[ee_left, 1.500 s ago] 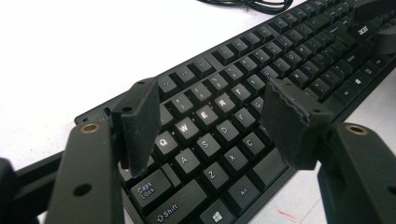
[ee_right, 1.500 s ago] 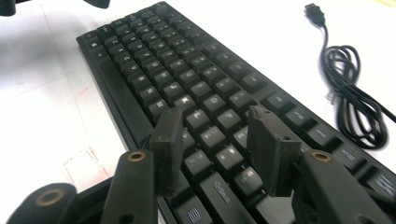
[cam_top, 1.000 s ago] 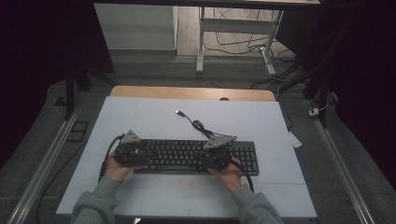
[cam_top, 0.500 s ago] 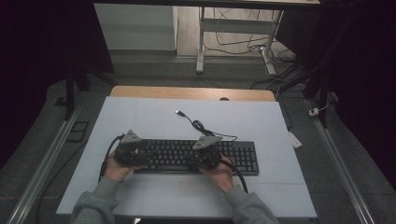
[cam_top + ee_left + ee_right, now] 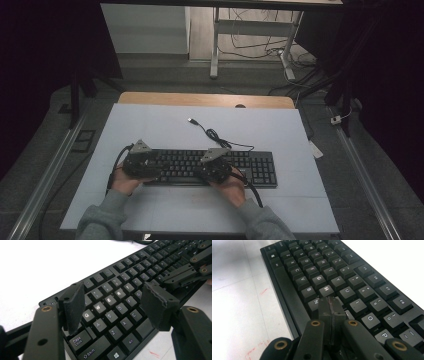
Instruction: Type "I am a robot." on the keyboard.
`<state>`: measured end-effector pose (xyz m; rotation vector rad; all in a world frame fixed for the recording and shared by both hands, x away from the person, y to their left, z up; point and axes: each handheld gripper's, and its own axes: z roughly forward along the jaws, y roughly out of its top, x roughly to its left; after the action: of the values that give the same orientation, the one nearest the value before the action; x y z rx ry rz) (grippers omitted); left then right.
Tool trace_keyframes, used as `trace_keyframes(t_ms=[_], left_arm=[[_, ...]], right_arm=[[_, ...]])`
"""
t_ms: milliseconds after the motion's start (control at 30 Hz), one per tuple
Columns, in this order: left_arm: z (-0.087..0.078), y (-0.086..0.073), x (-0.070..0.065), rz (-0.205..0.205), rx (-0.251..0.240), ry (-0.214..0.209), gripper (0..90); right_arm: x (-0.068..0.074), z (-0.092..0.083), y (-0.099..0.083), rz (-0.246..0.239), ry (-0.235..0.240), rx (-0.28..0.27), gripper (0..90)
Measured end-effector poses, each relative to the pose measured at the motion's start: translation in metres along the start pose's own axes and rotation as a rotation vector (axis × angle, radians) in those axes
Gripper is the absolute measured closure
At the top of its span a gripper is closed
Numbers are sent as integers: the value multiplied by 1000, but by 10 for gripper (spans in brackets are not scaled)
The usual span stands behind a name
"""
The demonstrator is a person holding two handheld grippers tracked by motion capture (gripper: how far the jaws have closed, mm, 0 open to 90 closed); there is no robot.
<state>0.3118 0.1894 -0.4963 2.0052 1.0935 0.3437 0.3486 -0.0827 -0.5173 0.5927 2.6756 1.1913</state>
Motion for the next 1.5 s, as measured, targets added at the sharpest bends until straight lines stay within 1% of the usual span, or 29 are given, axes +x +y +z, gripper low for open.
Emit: trace_keyframes(t_ms=[233, 333, 400, 467, 633, 700, 867, 900, 933, 1033, 1133, 1200, 1367, 1500], left_arm=[[0, 0, 0, 2, 0, 1, 353], [0, 0, 0, 1, 2, 1, 352], [0, 0, 0, 2, 1, 1, 352], [0, 0, 0, 2, -1, 2, 352], [-1, 0, 0, 4, -3, 4, 351], [-1, 0, 1, -2, -3, 5, 352], [-1, 0, 1, 1, -4, 5, 351], [-1, 0, 1, 0, -3, 4, 351], [-1, 0, 0, 1, -2, 5, 350], [-1, 0, 0, 4, -3, 4, 349], [-1, 0, 0, 1, -4, 5, 349], [-1, 0, 0, 2, -2, 6, 349], [-1, 0, 0, 5, -2, 5, 348], [-1, -1, 1, 1, -1, 5, 348]], right_arm=[[0, 1, 0, -2, -6, 1, 895], [1, 2, -1, -8, -14, 15, 896], [2, 2, -1, -8, -16, 14, 896], [2, 1, 0, -17, -18, 7, 896], [-1, -7, 0, 5, -17, -26, 895], [-3, -10, -1, 18, -15, -45, 894], [-8, -21, -3, 20, -26, -66, 804], [-9, -24, -4, 22, -37, -64, 783], [-10, -25, -5, 28, -36, -71, 760], [-13, -32, -10, 37, -52, -75, 689], [-16, -42, -15, 40, -70, -83, 636], [-19, -49, -19, 46, -81, -87, 610], [-27, -63, -30, 82, -107, -100, 574], [-32, -72, -39, 84, -131, -97, 560]])
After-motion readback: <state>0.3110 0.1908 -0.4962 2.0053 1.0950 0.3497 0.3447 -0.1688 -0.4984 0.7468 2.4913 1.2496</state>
